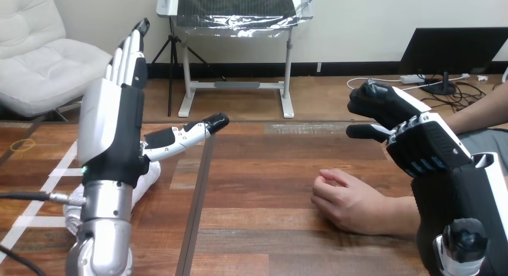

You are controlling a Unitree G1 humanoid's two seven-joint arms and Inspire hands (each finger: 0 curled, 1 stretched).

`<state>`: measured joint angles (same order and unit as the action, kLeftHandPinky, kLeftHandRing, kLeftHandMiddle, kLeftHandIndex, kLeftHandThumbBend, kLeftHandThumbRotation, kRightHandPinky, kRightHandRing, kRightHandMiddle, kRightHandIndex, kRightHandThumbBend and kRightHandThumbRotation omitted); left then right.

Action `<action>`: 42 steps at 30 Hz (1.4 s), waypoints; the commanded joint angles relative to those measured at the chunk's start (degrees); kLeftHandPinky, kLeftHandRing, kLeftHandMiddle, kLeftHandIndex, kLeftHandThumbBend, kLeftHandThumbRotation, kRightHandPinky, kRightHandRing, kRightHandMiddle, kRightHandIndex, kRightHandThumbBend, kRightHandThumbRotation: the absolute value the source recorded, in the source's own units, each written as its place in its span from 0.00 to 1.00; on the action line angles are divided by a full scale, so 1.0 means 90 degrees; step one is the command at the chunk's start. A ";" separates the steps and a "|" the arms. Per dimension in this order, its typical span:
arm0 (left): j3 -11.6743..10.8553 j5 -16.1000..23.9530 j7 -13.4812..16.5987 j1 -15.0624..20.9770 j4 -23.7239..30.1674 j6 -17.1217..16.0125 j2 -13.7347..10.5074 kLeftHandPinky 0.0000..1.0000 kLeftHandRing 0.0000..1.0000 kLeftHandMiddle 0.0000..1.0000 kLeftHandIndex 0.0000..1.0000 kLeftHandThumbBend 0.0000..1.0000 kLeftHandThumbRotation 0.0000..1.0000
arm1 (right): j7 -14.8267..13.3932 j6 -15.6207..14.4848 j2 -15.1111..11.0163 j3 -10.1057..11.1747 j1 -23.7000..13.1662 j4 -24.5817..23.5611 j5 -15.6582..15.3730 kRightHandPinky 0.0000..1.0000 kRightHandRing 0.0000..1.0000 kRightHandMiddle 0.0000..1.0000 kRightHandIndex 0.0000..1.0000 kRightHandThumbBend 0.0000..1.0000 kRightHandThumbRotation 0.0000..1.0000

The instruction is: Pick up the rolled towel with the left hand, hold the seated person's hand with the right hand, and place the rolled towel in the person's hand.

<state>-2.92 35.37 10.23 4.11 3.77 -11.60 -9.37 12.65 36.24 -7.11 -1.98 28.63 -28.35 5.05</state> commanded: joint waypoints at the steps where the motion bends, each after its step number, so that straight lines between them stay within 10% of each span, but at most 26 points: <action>1: 0.0142 0.0201 0.0183 0.0567 -0.0281 0.0222 -0.0170 1.00 1.00 1.00 1.00 1.00 0.50 | -0.0040 0.0191 0.0038 -0.0009 -0.0436 0.0039 -0.0001 0.72 0.81 0.81 0.80 0.97 1.00; 42: 0.0590 0.0342 0.0705 0.1316 -0.1367 0.1672 -0.0235 1.00 1.00 1.00 1.00 1.00 0.41 | -0.0007 0.0140 -0.0035 0.0038 -0.0413 -0.0016 0.0054 0.71 0.80 0.80 0.79 0.94 1.00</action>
<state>1.54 36.94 15.02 11.27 -8.32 1.98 -10.50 12.67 36.71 -7.11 -1.86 27.59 -28.23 4.89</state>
